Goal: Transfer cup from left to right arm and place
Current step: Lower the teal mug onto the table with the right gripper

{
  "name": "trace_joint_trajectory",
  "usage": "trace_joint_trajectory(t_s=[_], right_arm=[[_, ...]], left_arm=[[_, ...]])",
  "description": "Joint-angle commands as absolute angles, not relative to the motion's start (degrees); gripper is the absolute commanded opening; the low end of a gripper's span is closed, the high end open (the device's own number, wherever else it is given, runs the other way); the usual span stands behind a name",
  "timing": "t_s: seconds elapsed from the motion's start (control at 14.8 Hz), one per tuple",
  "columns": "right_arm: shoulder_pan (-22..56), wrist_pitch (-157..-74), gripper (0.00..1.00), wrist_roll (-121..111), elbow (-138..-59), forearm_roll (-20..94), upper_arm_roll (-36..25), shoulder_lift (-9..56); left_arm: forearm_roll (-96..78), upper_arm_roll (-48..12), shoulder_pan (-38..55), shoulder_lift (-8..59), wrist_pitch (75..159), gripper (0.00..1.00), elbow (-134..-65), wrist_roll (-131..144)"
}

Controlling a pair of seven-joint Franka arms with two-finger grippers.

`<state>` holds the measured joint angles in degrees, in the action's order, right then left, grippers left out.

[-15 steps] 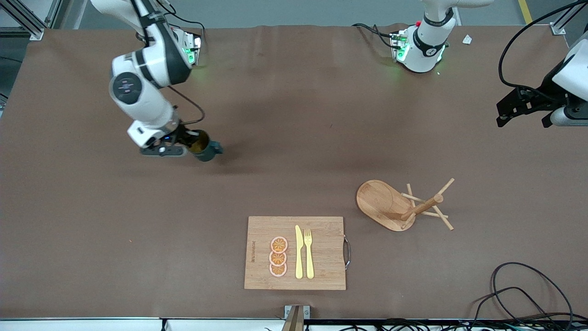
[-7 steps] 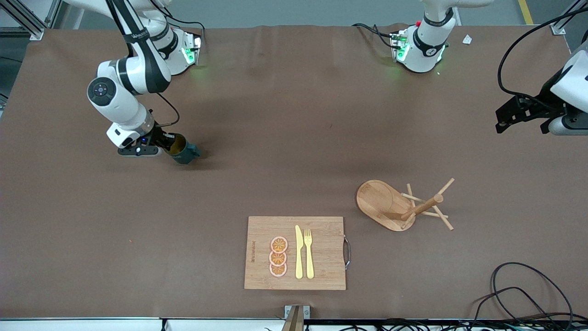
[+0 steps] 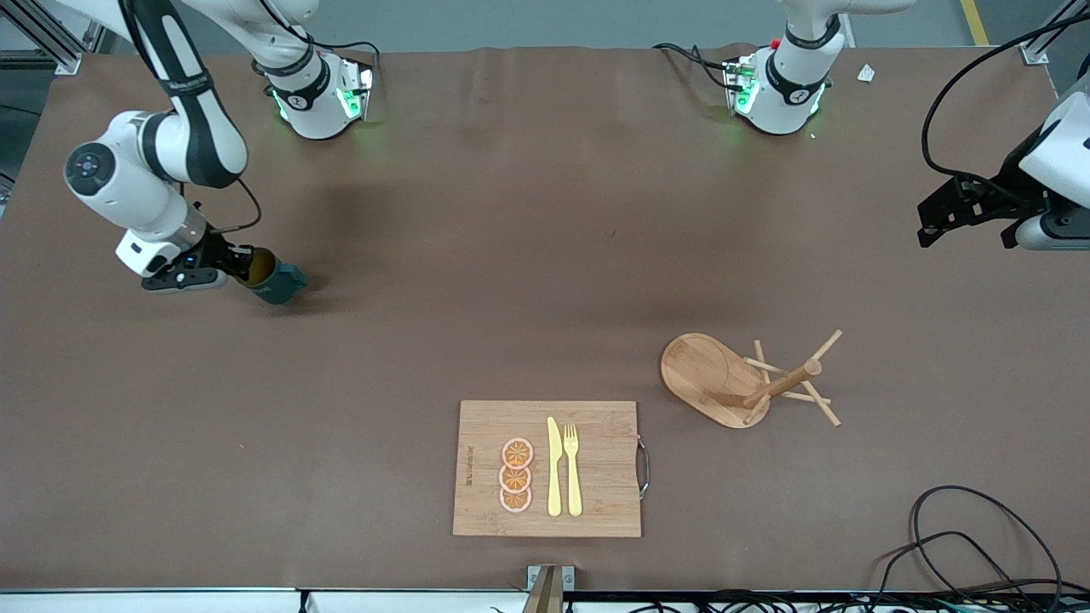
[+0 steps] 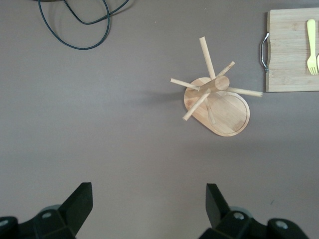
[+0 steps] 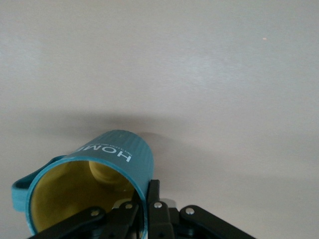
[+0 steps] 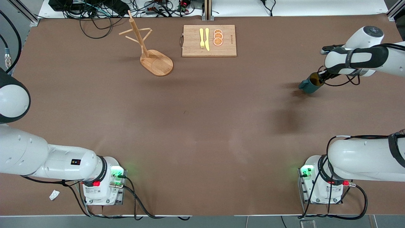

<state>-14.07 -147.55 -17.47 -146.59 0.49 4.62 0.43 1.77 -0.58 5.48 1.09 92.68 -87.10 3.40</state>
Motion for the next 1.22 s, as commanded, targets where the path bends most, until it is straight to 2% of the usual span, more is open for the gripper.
trace_joint_trajectory(t_s=[0.0,0.81,0.88,1.01,1.15], right_arm=[[-14.9,-150.2,0.0,-18.0,-147.7,-0.1,5.9,0.4],[-16.6,-152.8,0.01,-18.9,-147.3,-0.4,5.9,4.3],[-16.6,-152.8,0.09,-18.9,-147.2,-0.4,5.9,4.4],[-16.7,-152.8,0.54,-18.8,-147.0,-0.4,5.9,4.7],[-17.0,-152.8,0.73,-18.9,-147.0,-0.4,5.9,4.7]], left_arm=[[1.0,-0.4,5.3,1.4,92.5,1.0,-86.1,3.1],[0.9,-0.4,5.1,1.5,92.6,1.0,-86.0,3.1],[0.9,-0.4,5.1,1.5,92.7,1.0,-86.1,3.1],[0.9,-0.4,5.0,1.5,92.8,1.0,-86.0,3.1],[1.0,-0.4,5.1,1.5,92.9,1.0,-86.1,3.2]])
